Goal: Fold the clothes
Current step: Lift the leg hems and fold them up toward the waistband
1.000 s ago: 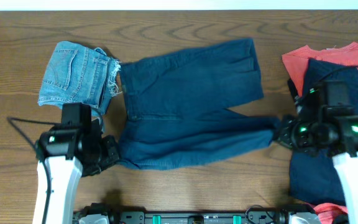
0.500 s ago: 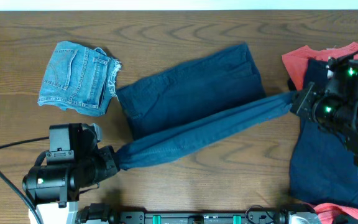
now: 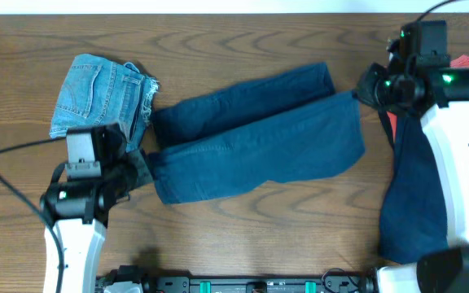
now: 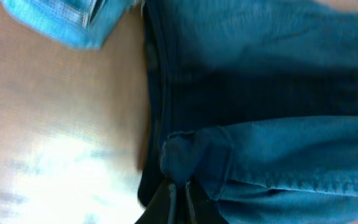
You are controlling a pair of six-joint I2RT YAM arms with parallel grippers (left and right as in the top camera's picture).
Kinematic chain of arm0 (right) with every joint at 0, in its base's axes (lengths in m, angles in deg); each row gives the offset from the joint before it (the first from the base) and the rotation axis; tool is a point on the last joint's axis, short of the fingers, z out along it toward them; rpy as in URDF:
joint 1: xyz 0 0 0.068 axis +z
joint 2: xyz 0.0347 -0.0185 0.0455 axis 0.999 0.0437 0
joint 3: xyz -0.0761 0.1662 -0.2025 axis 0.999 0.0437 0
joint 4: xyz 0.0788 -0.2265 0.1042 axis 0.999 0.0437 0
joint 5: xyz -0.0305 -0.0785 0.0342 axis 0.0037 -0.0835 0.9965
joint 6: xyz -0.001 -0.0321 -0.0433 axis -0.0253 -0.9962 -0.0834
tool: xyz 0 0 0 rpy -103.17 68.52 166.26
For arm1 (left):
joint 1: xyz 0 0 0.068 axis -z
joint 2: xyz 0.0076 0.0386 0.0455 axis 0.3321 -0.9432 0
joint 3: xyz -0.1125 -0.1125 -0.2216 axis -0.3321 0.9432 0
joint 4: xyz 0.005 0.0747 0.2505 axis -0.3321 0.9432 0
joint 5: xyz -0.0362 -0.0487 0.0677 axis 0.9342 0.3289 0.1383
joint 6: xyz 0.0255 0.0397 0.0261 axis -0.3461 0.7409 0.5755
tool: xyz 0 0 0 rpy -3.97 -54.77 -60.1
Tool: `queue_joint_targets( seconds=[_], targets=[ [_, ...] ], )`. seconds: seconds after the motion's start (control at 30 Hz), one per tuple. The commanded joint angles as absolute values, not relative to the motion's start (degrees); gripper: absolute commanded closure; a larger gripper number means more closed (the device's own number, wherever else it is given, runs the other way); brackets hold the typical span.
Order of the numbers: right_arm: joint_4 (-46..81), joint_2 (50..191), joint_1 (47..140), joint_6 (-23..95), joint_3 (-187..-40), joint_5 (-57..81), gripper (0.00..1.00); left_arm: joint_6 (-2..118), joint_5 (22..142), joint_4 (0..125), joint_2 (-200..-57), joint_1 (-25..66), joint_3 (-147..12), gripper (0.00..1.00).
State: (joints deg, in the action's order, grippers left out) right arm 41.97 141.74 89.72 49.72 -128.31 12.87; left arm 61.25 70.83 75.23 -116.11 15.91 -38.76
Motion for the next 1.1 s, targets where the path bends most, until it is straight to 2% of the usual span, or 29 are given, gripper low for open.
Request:
queue_joint_targets(
  seconds=[0.0,0.33,0.4,0.43,0.47,0.5,0.53,0.67,0.8,0.83,0.87,0.9,0.93,1.07],
  targets=[
    [37.2,145.2,89.0,50.2,-129.3,10.4,0.99,62.4,67.2,72.5,-120.2,15.6,-40.0,0.94],
    [21.3,157.2,89.6,50.2,-129.3,14.5,0.97,62.4,66.4,55.5,-135.1,15.6,-40.0,0.94],
    [17.7,160.0,90.0,50.1,-129.3,14.5,0.56,62.4,66.4,51.9,-137.9,15.6,-40.0,0.75],
    [16.4,161.3,90.2,49.1,-129.3,14.5,0.31,62.4,66.4,50.4,-139.2,15.6,-40.0,0.64],
    [15.9,162.2,90.2,47.7,-129.3,14.5,0.25,62.4,66.4,49.7,-140.1,15.6,-40.0,0.59],
    [16.0,163.1,90.1,46.3,-129.3,14.5,0.24,62.4,66.4,49.2,-140.8,15.6,-40.0,0.50],
    [16.9,163.5,89.8,45.0,-129.3,14.5,0.24,62.4,66.4,49.2,-141.1,15.6,-40.0,0.47],
    [25.2,163.3,88.3,38.0,-129.3,14.4,0.25,62.4,68.4,52.2,-140.3,15.6,-40.0,0.41],
    [35.5,163.3,86.5,34.2,-129.2,13.5,0.27,62.9,72.9,58.0,-139.6,15.7,-40.0,0.41],
    [37.4,163.4,86.2,34.2,-129.1,12.7,0.29,62.9,72.9,59.3,-139.8,15.9,-39.9,0.41],
    [39.4,163.5,85.9,33.2,-128.4,12.0,0.43,64.7,72.8,61.0,-140.1,16.4,-39.3,0.41],
    [39.9,163.5,85.9,32.5,-127.8,11.8,0.48,66.1,72.8,61.7,-140.3,16.7,-38.8,0.41],
    [39.8,163.6,85.9,31.6,-126.9,11.8,0.48,67.3,72.8,61.9,-140.6,17.1,-38.2,0.41],
    [35.6,163.6,86.4,30.7,-121.1,11.4,0.39,68.5,71.3,61.5,-143.5,18.2,-35.9,0.41]
  ],
)
